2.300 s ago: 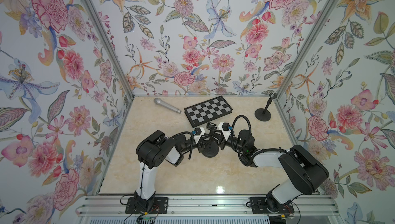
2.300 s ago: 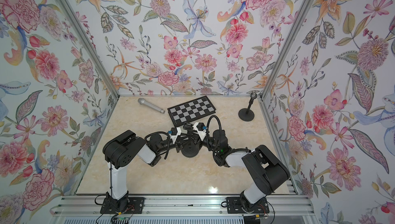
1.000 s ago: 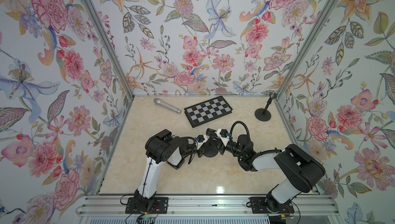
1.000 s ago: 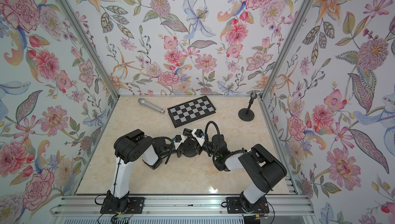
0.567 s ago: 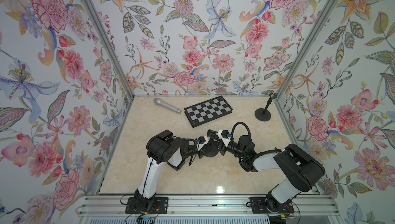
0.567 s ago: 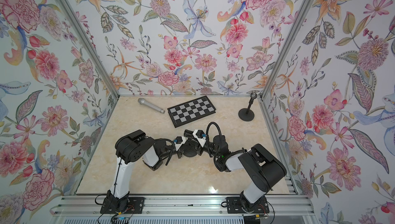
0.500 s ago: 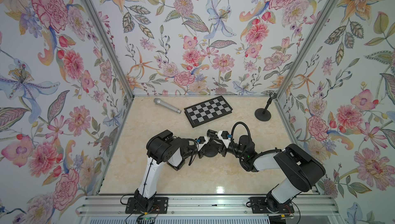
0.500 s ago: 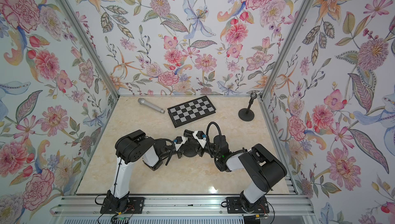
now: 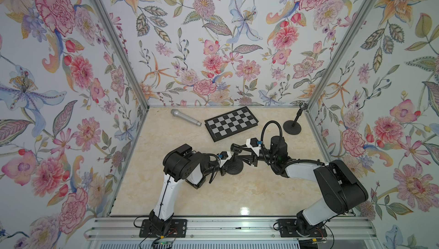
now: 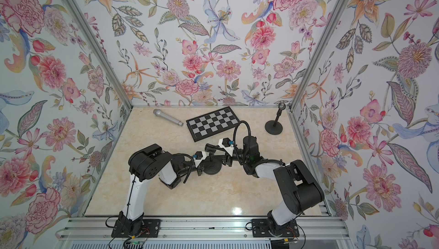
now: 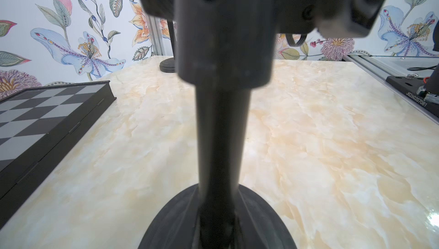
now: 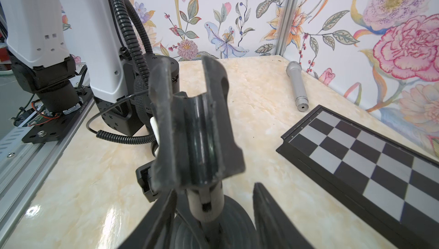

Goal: Assemble a microphone stand
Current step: Hold the microphone stand pole at the microphone stand base.

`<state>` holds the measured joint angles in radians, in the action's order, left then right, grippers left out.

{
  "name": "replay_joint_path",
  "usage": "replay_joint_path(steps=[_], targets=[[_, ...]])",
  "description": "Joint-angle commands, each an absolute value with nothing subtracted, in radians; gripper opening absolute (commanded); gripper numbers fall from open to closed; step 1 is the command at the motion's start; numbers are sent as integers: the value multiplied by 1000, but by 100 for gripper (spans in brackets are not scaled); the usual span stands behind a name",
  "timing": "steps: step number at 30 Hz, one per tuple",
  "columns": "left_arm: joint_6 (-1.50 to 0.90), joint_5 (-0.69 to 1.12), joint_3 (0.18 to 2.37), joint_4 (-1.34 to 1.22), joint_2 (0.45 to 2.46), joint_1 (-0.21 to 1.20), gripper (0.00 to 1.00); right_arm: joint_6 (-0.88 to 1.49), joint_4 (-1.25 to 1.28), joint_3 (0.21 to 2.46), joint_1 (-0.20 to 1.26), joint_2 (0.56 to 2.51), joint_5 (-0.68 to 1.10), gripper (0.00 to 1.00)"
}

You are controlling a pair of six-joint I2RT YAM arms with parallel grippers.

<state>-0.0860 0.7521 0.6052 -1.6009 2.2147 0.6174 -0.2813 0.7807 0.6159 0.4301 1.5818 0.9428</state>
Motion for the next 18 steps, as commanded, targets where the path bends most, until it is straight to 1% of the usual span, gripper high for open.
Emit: replay_joint_path(steps=[1,4,5,8,10,11,13,14,17,18], targets=[[-107,778,601,-1841,2293,612,7,-329,737,659,424,1602,1014,49],[-111,778,603,-1841,2286,609,8,-258,815,655,426,1625,981,33],[-112,775,604,-1841,2290,606,9,-222,857,644,428,1634,957,26],[-129,779,613,-1841,2299,601,10,-127,969,592,445,1639,845,9],[-119,766,604,-1840,2287,601,11,-79,1030,537,476,1632,726,6],[-118,755,602,-1841,2289,601,12,-53,1058,503,502,1624,628,5],[-126,749,600,-1841,2293,600,16,19,1067,443,580,1595,306,0],[-124,742,597,-1841,2288,601,18,51,1063,415,636,1580,128,0],[-124,717,595,-1841,2292,601,22,83,1063,385,815,1579,-165,0],[-126,719,599,-1841,2297,601,22,102,1068,387,846,1589,-199,0]])
